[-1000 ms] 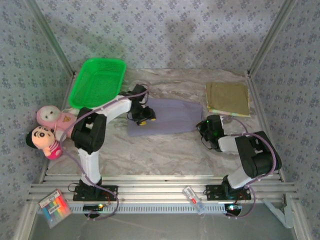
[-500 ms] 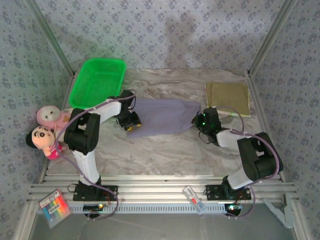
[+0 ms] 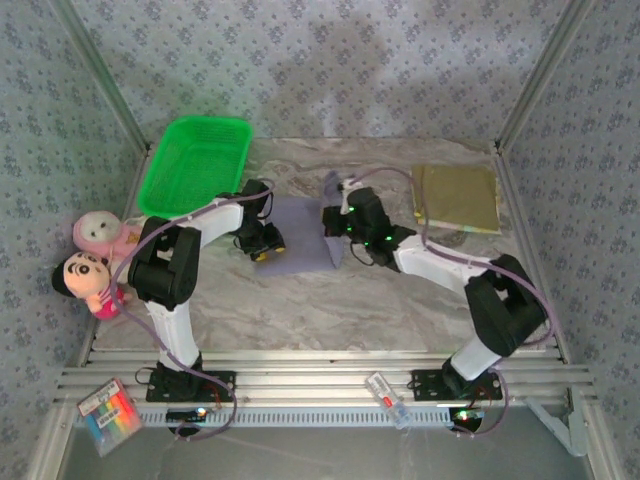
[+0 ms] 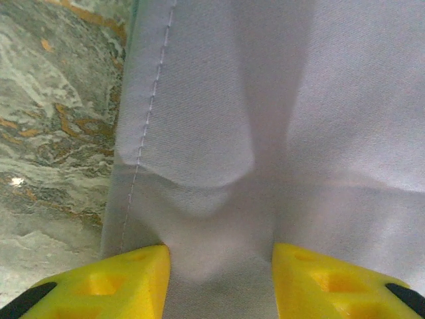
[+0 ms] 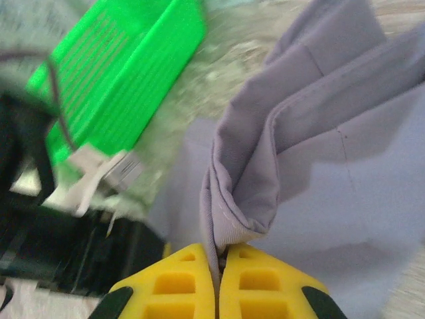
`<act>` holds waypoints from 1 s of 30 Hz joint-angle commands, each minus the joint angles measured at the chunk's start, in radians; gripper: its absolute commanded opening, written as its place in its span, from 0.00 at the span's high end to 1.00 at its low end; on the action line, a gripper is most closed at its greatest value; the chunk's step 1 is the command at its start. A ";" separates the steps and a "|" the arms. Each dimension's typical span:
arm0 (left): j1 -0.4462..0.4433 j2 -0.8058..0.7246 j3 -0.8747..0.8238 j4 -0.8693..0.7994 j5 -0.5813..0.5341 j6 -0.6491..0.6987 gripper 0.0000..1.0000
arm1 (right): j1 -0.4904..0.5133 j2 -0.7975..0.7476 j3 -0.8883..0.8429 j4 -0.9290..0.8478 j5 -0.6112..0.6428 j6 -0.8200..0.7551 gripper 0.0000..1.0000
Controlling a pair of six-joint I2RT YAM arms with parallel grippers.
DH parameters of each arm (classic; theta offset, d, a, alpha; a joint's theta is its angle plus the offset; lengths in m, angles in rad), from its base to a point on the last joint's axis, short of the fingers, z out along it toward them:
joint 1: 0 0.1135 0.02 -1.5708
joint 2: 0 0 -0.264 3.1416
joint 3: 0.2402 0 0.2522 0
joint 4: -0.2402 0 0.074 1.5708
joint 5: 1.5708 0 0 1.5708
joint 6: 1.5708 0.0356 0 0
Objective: Fold and stack the skirts
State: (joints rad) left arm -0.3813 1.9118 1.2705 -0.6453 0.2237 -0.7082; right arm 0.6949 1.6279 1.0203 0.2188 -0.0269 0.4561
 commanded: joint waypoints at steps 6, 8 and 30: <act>0.011 -0.036 -0.042 0.028 0.037 -0.017 0.53 | 0.050 0.290 0.151 0.032 -0.123 0.077 1.00; 0.017 -0.054 -0.044 0.024 0.031 -0.018 0.53 | 0.049 0.351 0.163 0.015 -0.133 0.153 1.00; 0.021 -0.038 -0.103 0.067 0.042 -0.034 0.79 | 0.014 0.401 0.267 0.156 -0.438 0.256 1.00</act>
State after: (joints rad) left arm -0.3603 1.8759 1.1938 -0.5751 0.2546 -0.7345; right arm 0.7170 1.9892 1.2514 0.3782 -0.3908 0.6769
